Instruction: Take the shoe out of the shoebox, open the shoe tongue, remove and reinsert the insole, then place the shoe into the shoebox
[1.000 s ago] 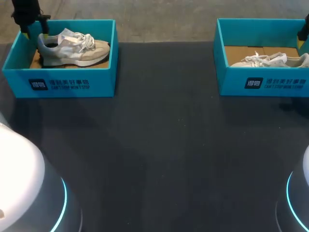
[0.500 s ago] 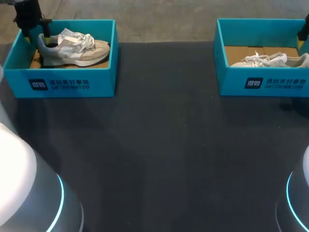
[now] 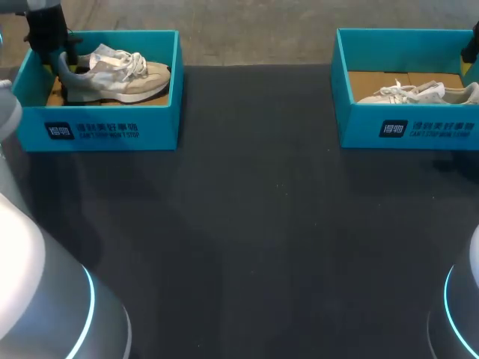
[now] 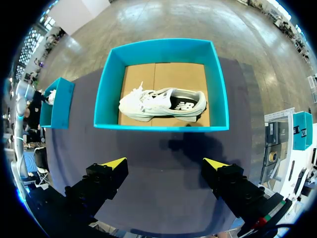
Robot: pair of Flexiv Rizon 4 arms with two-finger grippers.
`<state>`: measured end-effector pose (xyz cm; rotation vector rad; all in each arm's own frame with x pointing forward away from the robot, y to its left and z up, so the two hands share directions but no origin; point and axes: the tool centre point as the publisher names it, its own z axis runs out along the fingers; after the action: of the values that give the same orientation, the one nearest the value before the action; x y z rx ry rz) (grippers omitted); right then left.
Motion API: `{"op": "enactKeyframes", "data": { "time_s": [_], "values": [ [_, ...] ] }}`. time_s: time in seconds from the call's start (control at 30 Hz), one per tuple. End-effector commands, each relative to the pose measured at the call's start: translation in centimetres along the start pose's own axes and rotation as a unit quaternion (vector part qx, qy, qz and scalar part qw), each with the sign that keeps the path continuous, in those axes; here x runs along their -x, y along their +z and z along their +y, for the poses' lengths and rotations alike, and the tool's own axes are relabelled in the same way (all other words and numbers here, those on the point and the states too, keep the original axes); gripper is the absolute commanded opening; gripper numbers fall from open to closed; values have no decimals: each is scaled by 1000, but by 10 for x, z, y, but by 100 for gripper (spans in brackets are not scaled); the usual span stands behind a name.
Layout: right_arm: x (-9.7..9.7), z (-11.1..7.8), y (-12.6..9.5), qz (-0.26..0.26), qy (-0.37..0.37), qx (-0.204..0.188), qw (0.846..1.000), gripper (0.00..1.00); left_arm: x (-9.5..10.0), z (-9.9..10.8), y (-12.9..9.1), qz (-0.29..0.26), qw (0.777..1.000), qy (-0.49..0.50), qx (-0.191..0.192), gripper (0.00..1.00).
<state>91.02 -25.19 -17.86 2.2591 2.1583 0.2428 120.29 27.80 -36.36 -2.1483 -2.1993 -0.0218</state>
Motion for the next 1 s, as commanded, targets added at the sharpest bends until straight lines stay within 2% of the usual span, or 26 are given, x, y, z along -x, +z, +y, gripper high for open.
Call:
{"op": "enactKeyframes", "data": {
  "time_s": [0.03,0.13,0.2,0.27,0.43,0.57,0.6,0.7,1.0],
  "values": [
    [0,-1,0,0,0,1,1000,100,-3,9,2,1,999,6,-43,45],
    [0,-1,0,0,0,1,1000,100,-4,9,4,2,999,8,-46,44],
    [0,-1,0,0,0,1,1000,100,-5,9,5,3,999,10,-48,38],
    [0,-1,0,0,0,1,1000,100,-5,9,5,5,999,12,-48,23],
    [0,-1,0,0,0,1,1000,100,-8,9,4,9,999,20,-49,20],
    [0,-1,0,0,0,1,1000,100,-9,7,-1,12,998,32,-47,9],
    [0,-1,0,0,0,1,1000,100,-9,5,-4,14,998,35,-46,0],
    [0,-1,0,0,0,1,1000,100,-9,3,-12,14,998,45,-40,0],
    [0,-1,0,0,0,1,1000,100,-2,-10,-56,20,996,88,-26,0]
  ]
}}
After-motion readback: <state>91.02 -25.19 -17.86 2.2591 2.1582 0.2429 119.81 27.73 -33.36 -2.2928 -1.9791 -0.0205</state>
